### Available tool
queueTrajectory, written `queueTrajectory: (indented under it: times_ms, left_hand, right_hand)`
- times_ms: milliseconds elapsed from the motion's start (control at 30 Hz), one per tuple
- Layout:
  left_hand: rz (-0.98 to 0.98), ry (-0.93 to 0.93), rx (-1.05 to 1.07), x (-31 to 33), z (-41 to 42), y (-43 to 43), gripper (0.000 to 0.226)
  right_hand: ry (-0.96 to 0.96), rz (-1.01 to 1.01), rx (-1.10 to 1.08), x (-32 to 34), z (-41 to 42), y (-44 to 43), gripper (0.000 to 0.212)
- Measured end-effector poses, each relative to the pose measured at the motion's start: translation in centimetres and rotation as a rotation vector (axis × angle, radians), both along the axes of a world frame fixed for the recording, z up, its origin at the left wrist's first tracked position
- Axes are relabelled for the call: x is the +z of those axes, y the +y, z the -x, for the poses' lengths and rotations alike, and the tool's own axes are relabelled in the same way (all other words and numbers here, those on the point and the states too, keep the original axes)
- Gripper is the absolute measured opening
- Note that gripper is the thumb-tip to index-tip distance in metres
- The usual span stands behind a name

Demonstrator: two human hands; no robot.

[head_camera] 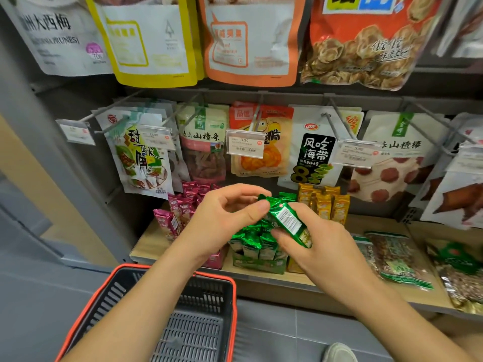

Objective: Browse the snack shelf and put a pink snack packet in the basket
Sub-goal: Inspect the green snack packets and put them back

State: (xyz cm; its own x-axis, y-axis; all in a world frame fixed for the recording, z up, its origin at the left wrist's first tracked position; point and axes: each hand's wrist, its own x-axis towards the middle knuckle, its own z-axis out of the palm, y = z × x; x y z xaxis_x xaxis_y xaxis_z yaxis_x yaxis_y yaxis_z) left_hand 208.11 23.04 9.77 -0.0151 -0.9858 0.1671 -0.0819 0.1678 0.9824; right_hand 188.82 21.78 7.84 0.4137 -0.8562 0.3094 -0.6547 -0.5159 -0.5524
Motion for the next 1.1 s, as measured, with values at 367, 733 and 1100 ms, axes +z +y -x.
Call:
queueTrajectory:
  times_ms: [367, 733, 1100]
  left_hand:
    - [0.073, 0.063, 0.243, -1.0, 0.8, -0.6, 0.010]
    - [-0.069, 0.017, 0.514, -2.4, -1.9, -1.8, 0.015]
    - [0.524, -0.955, 0.225, -3.8, 0.2, -0.6, 0.025]
  right_hand:
    - [0.158, 0.040, 0.014, 0.1, 0.0, 0.0, 0.071]
    - [0.087, -0.272, 0.097, 1.3, 3.8, -2.0, 0.036]
    - [0.059, -0.222, -0.041, 1.5, 3.8, -2.2, 0.025]
